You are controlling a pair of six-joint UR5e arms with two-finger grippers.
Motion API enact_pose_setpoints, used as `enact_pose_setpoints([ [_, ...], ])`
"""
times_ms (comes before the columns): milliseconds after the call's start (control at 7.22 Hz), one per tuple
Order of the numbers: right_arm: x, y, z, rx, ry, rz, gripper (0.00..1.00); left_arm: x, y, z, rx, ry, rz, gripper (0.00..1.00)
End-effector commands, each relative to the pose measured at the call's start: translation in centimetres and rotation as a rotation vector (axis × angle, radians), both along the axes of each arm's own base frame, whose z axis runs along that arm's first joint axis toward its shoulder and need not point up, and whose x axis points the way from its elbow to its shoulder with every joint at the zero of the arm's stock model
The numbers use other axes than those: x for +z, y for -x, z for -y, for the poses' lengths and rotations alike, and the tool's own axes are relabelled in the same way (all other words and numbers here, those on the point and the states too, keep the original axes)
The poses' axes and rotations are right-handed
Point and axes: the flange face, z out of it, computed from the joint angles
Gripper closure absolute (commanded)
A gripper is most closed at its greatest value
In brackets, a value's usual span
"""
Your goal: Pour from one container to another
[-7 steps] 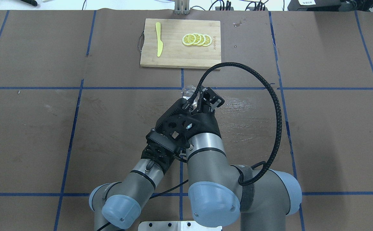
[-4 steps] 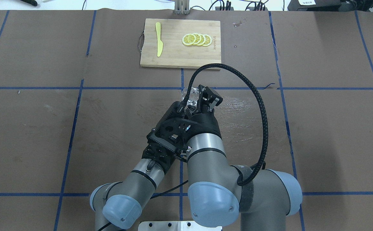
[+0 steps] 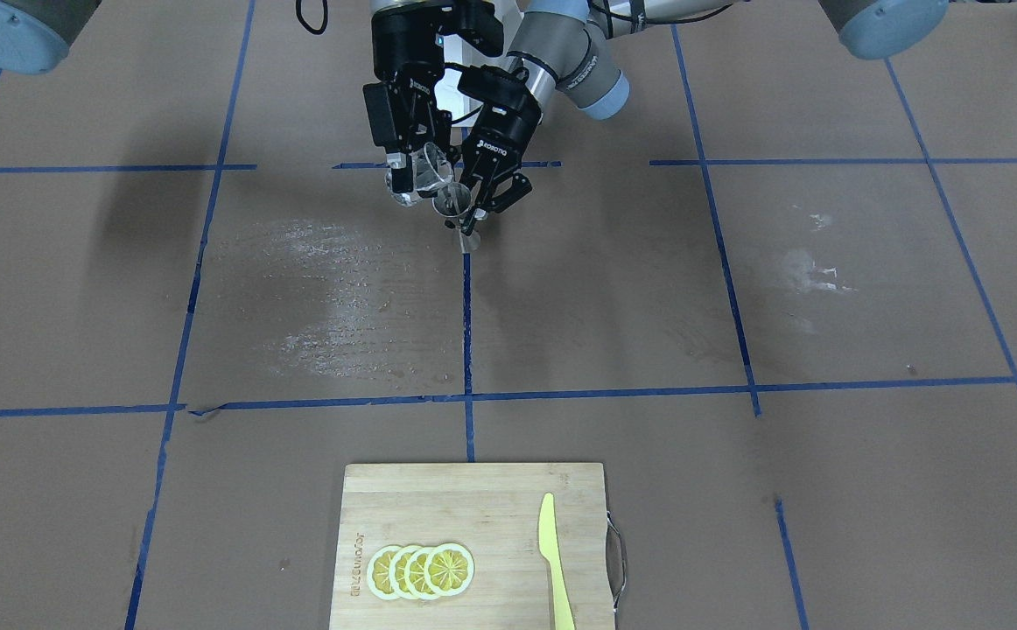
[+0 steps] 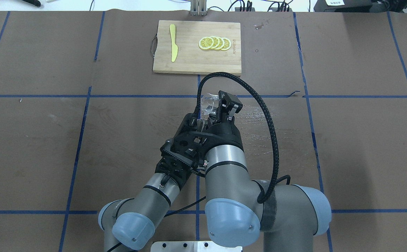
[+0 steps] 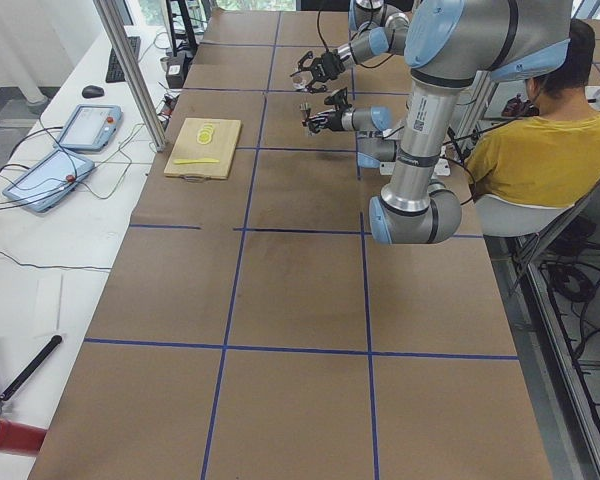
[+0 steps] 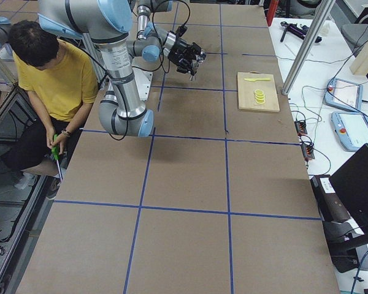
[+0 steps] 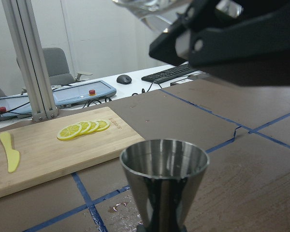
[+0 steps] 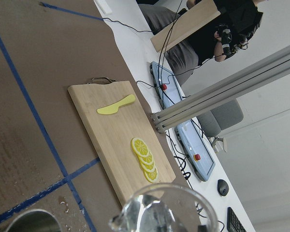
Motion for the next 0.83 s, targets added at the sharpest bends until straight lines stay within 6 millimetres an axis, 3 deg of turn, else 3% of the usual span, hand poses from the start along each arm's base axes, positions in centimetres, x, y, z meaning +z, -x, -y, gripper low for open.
enact_pose_setpoints([
  [0, 0.08, -0.07, -0.04, 0.001, -0.021, -0.053, 1.00, -0.13, -0.01, 0.00, 0.000, 0.000, -0.002, 1.00],
  [692, -0.20, -0.38, -0.08, -0.026, -0.050, -0.136, 1.00, -0.52, 0.00, 0.10, -0.001, 0.000, -0.009, 1.00],
])
